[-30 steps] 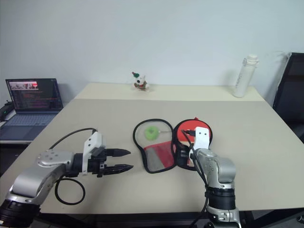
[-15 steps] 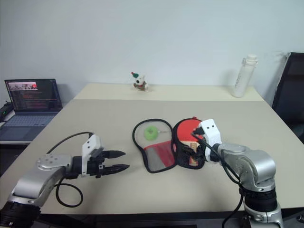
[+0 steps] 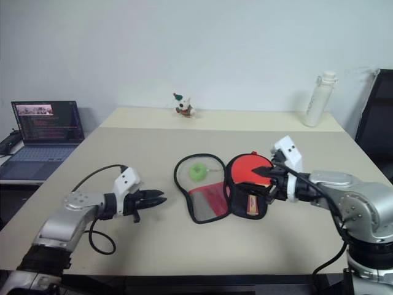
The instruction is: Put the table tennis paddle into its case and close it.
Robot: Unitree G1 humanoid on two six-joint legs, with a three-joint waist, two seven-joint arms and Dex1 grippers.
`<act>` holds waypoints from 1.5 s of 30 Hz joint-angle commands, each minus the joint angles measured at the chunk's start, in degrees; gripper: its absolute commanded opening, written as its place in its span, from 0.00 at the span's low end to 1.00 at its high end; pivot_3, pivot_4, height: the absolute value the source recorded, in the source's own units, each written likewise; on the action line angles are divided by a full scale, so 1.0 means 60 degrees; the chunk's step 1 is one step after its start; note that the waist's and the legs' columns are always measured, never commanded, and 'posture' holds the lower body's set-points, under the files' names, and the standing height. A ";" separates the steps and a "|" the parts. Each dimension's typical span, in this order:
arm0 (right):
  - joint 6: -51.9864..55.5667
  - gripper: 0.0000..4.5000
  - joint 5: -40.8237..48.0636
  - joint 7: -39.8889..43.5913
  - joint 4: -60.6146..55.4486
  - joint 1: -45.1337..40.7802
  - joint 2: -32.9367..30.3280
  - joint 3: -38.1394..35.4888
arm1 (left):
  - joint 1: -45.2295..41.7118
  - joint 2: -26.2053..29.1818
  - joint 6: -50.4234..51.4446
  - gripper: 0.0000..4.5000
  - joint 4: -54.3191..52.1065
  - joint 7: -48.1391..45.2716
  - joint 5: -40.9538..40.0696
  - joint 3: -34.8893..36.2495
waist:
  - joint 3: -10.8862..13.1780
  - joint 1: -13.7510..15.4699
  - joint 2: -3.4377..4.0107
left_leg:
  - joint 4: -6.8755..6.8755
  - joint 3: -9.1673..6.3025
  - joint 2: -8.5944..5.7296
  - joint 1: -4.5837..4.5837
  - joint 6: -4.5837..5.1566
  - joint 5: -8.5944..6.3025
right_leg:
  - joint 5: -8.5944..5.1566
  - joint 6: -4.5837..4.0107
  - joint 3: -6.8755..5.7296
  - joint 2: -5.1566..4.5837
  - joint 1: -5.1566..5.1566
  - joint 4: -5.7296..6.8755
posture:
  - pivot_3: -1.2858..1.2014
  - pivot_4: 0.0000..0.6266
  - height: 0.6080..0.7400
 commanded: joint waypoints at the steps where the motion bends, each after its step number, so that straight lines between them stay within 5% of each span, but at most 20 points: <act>1: -0.1078 1.00 0.0028 0.0612 -0.0177 0.0312 -0.0601 -0.0195 | -0.0739 -0.0505 -0.0528 0.00 0.1048 0.0168 0.0488 -0.0352 | 0.0000 0.0007 0.0000 | 0.0000 0.0000 -0.0002 0.0000 0.0000 0.0000 | 0.0000 0.0000 0.0000 0.0000 0.0001 0.0001 | 0.52 0.24 1.00; 11: -0.2076 1.00 -0.0024 0.0643 -0.0206 0.1199 -0.1020 -0.0140 | -0.2095 -0.1825 -0.0995 0.00 0.3545 -0.0442 0.0942 -0.0899 | 0.0000 0.0021 -0.0001 | 0.0021 -0.0003 -0.0002 -0.0002 -0.0001 0.0001 | 0.0000 0.0001 -0.0002 0.0003 0.0008 0.0005 | 0.52 0.24 1.00; 23: -0.2610 1.00 -0.0240 0.0957 0.0368 0.2043 -0.2312 -0.0535 | -0.5008 -0.3636 -0.1347 0.00 0.3892 -0.1143 0.0753 -0.0932 | 0.0007 0.0116 -0.0012 | 0.0037 -0.0012 -0.0014 -0.0025 -0.0023 0.0015 | 0.0000 0.0003 -0.0007 0.0008 0.0004 -0.0002 | 0.52 0.24 1.00; 31: -0.2304 1.00 -0.0397 0.0444 0.0993 0.2394 -0.2564 -0.0747 | -0.6390 -0.5141 -0.2502 0.00 0.5782 -0.0509 0.1246 -0.0945 | 0.0007 0.0014 -0.0011 | 0.0038 -0.0008 -0.0017 -0.0025 -0.0025 0.0017 | -0.0002 0.0006 -0.0001 0.0017 0.0003 -0.0003 | 0.52 0.24 1.00; 37: -0.2406 1.00 -0.0612 -0.0331 0.1395 0.2126 -0.1898 -0.0336 | -0.5884 -0.4762 -0.2602 0.00 0.5462 -0.0711 0.1195 -0.0737 | 0.0006 -0.0043 -0.0009 | 0.0033 -0.0001 -0.0007 -0.0020 -0.0035 0.0022 | -0.0002 0.0006 0.0007 0.0033 -0.0004 0.0001 | 0.52 0.24 1.00; 45: -0.2485 1.00 -0.1897 -0.1849 0.3596 0.0892 0.0100 0.1116 | -0.3510 -0.2743 -0.0829 0.00 0.1642 -0.1673 0.0228 -0.0199 | 0.0006 -0.0095 0.0001 | 0.0028 0.0017 0.0010 0.0006 -0.0055 0.0033 | -0.0001 0.0003 0.0016 0.0022 -0.0001 0.0017 | 0.52 0.24 1.00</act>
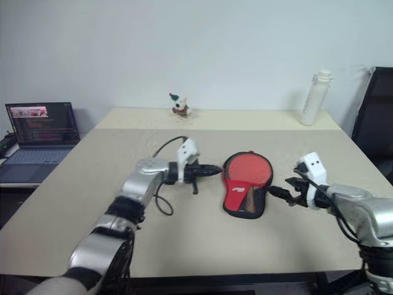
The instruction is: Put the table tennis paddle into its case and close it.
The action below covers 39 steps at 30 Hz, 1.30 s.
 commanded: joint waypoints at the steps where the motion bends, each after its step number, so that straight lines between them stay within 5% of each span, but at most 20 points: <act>1: -0.0271 1.00 -0.0715 -0.0582 0.0985 -0.0643 0.0603 0.0432 | 0.0677 0.0775 0.1107 0.00 -0.2271 -0.0351 -0.0890 0.0574 | 0.0001 0.0037 0.0001 | 0.0003 0.0002 0.0003 0.0001 -0.0001 0.0000 | 0.0000 0.0000 0.0000 -0.0001 0.0000 0.0000 | 0.52 0.24 1.00; 10: -0.1315 1.00 -0.1903 -0.0591 0.3469 -0.1455 0.1342 0.0868 | 0.2368 0.2045 0.3001 0.00 -0.5016 0.0102 -0.2034 0.1408 | 0.0000 0.0134 0.0001 | 0.0013 -0.0018 -0.0014 -0.0002 0.0004 -0.0001 | 0.0000 0.0000 -0.0013 -0.0019 0.0020 -0.0003 | 0.52 0.24 1.00; 27: -0.2086 1.00 -0.3135 0.0612 0.5194 -0.2176 0.2572 0.2088 | 0.3293 0.2451 0.3351 0.00 -0.5917 0.0938 -0.2319 0.1556 | -0.0009 -0.0206 -0.0013 | 0.0012 -0.0014 0.0007 0.0042 0.0005 -0.0002 | 0.0001 -0.0001 0.0002 -0.0001 0.0034 0.0043 | 0.52 0.24 1.00; 31: -0.2074 0.81 -0.3365 0.0748 0.5458 -0.2285 0.2790 0.2178 | 0.3505 0.2561 0.3378 0.00 -0.6071 0.1031 -0.2343 0.1586 | -0.0011 -0.0231 -0.0017 | 0.0012 -0.0013 0.0010 0.0050 0.0003 -0.0001 | 0.0001 -0.0001 0.0007 0.0002 0.0034 0.0055 | 0.52 0.24 1.00; 39: -0.1709 0.24 -0.3382 0.1084 0.6008 -0.2471 0.3116 0.2042 | 0.4282 0.2945 0.3458 0.00 -0.6491 0.1062 -0.2426 0.1743 | -0.0027 -0.0290 -0.0041 | 0.0011 -0.0011 0.0013 0.0073 0.0022 -0.0012 | 0.0001 -0.0001 0.0014 0.0003 0.0033 0.0097 | 0.52 0.24 1.00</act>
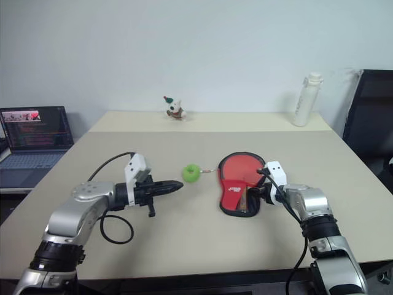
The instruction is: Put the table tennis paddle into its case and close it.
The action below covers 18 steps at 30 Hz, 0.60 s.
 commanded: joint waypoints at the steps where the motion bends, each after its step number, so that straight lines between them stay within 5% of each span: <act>1: 0.0444 0.18 0.0015 0.0337 0.0381 0.0020 0.0276 0.0318 | 0.0330 0.0293 0.0031 0.00 -0.0635 -0.0032 -0.0323 0.0354 | -0.0001 -0.0014 0.0000 | 0.0000 0.0000 -0.0001 0.0006 0.0001 0.0000 | 0.0000 0.0000 0.0001 0.0000 0.0001 0.0011 | 0.52 0.24 1.00; 4: 0.0613 0.01 0.0134 0.0567 0.0448 -0.0159 0.0401 0.0274 | 0.0875 0.0553 0.0175 0.00 -0.1022 -0.0282 -0.0674 0.0549 | -0.0001 -0.0054 -0.0001 | -0.0001 -0.0001 0.0002 0.0015 -0.0001 0.0000 | -0.0001 -0.0001 0.0000 0.0000 0.0000 0.0026 | 0.52 0.24 1.00; 18: 0.2346 0.00 0.0911 0.1681 -0.1309 -0.0439 0.0953 0.0632 | 0.3470 0.1886 0.0707 0.00 -0.2700 -0.1254 -0.2229 0.1570 | 0.0004 -0.0190 0.0004 | -0.0035 0.0006 0.0004 -0.0004 -0.0004 -0.0002 | -0.0024 -0.0038 0.0005 -0.0001 -0.0038 0.0023 | 0.52 0.24 1.00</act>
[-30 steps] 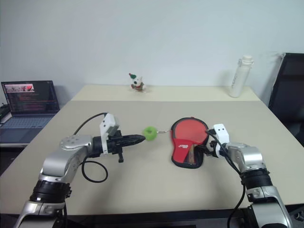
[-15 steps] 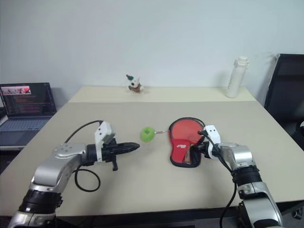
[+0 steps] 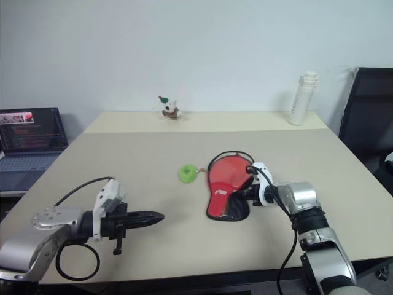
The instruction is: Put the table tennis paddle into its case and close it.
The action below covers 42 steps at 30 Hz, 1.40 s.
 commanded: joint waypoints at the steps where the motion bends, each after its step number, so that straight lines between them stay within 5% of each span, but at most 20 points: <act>1: 0.1147 0.00 0.0760 0.0281 -0.1762 0.0454 0.0273 0.0341 | 0.0416 0.0117 0.0183 0.00 -0.0635 0.0142 -0.0403 0.0343 | 0.0002 0.0013 0.0001 | -0.0002 0.0001 0.0000 -0.0002 0.0000 0.0000 | -0.0001 0.0000 0.0002 0.0000 -0.0002 0.0000 | 0.52 0.24 1.00; 15: 0.4493 0.00 0.2303 -0.0689 -0.6396 0.2726 -0.0173 -0.0362 | 0.1245 0.0450 0.0255 0.00 -0.1527 -0.0118 -0.1039 0.0219 | 0.0002 0.0106 0.0000 | -0.0013 -0.0021 -0.0007 -0.0031 -0.0004 -0.0004 | -0.0006 -0.0004 -0.0028 -0.0011 0.0000 -0.0040 | 0.52 0.24 1.00; 42: 0.4683 0.00 0.2912 -0.1485 -0.6655 0.3526 -0.0694 -0.0774 | 0.1016 0.0396 0.0032 0.00 -0.1286 -0.0009 -0.0761 -0.0183 | 0.0002 0.0319 -0.0002 | -0.0033 -0.0023 -0.0013 -0.0037 -0.0002 -0.0005 | -0.0006 -0.0002 -0.0032 -0.0011 0.0006 -0.0082 | 0.52 0.24 1.00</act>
